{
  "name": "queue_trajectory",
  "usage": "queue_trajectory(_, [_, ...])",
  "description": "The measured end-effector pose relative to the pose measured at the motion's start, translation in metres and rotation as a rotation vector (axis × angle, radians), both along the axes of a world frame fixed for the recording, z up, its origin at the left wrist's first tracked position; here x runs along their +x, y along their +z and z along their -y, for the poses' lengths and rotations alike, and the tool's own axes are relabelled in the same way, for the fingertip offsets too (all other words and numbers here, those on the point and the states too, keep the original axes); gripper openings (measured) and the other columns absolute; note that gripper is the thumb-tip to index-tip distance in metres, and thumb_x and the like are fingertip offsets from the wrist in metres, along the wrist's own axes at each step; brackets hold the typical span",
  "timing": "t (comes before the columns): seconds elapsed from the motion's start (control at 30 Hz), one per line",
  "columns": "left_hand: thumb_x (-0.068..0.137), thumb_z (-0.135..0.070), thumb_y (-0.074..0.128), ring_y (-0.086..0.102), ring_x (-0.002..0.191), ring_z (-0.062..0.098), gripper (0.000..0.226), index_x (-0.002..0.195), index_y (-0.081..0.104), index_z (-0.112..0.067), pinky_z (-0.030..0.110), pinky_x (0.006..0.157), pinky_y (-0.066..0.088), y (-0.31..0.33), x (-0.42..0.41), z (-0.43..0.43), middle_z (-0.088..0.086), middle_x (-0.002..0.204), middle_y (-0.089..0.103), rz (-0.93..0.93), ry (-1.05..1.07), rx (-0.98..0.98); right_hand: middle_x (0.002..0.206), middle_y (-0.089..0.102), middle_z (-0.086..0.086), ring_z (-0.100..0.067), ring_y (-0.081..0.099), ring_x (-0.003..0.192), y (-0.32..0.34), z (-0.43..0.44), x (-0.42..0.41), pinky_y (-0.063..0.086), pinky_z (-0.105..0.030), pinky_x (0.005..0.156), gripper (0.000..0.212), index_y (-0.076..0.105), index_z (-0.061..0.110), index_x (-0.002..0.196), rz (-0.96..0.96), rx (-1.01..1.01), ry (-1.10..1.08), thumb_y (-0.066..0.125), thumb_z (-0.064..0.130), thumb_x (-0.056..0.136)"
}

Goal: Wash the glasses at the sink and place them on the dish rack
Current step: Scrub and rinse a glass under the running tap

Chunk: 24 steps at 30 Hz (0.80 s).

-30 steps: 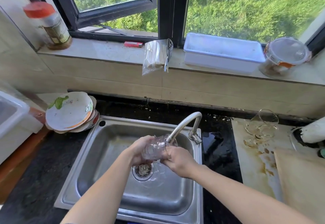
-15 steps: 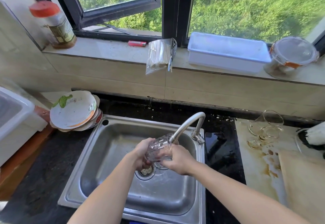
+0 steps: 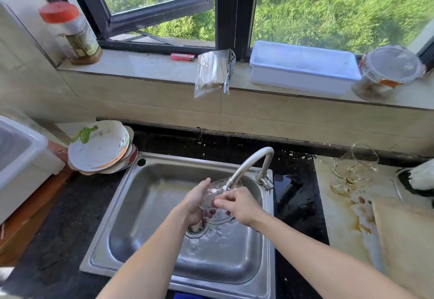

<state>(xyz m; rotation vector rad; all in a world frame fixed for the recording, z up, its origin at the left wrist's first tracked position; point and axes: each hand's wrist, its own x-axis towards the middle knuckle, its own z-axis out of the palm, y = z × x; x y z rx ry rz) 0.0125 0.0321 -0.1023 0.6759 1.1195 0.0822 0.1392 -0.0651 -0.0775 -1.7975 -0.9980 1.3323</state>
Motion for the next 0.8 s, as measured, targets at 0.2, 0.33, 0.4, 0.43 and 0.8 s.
queue_trajectory(0.2, [0.096, -0.042, 0.050, 0.055, 0.060, 0.027, 0.041, 0.115, 0.053, -0.006, 0.030, 0.046, 0.047, 0.008, 0.007, 0.003, 0.021, 0.101, 0.060, -0.105, 0.154, 0.109, 0.090, 0.071, 0.003, -0.011, 0.064, 0.086, -0.013, 0.019, 0.020, 0.053, -0.031, 0.080, 0.024, 0.072, 0.017, 0.094, 0.092, -0.034, -0.340, 0.070, 0.039, 0.086])
queue_trajectory(0.33, [0.100, -0.036, 0.038, 0.046, 0.045, 0.022, 0.037, 0.094, 0.052, -0.003, 0.024, 0.042, 0.036, 0.010, 0.019, 0.020, 0.011, 0.059, 0.052, -0.211, -0.006, 0.375, 0.083, 0.065, -0.005, -0.015, 0.062, 0.065, -0.012, 0.018, 0.012, 0.048, -0.026, 0.056, 0.014, 0.060, 0.021, 0.106, -0.256, -0.181, -0.583, 0.058, 0.032, 0.097])
queue_trajectory(0.4, [0.101, -0.031, 0.029, 0.046, 0.040, 0.020, 0.039, 0.082, 0.049, -0.003, 0.024, 0.044, 0.035, 0.008, 0.024, 0.026, 0.009, 0.047, 0.052, -0.237, -0.090, 0.464, 0.066, 0.053, -0.001, -0.012, 0.050, 0.051, -0.009, 0.016, 0.013, 0.040, -0.024, 0.049, 0.013, 0.060, 0.018, 0.110, -0.309, -0.133, -0.656, 0.054, 0.025, 0.100])
queue_trajectory(0.43, [0.101, -0.028, 0.028, 0.048, 0.041, 0.018, 0.039, 0.077, 0.049, -0.005, 0.026, 0.047, 0.039, 0.010, 0.027, 0.029, 0.006, 0.047, 0.054, -0.225, -0.123, 0.496, 0.063, 0.047, 0.000, -0.011, 0.045, 0.050, -0.008, 0.016, 0.014, 0.038, -0.024, 0.048, 0.015, 0.059, 0.017, 0.112, -0.299, -0.095, -0.652, 0.051, 0.023, 0.101])
queue_trajectory(0.8, [0.104, -0.023, 0.026, 0.056, 0.066, 0.017, 0.027, 0.100, 0.053, -0.019, 0.022, 0.051, 0.048, 0.020, 0.052, 0.031, 0.006, 0.083, 0.058, -0.164, -0.142, 0.502, 0.059, 0.041, 0.003, -0.008, 0.038, 0.045, 0.002, 0.011, 0.017, 0.033, -0.023, 0.042, 0.022, 0.058, 0.014, 0.119, -0.246, -0.012, -0.688, 0.045, 0.021, 0.103])
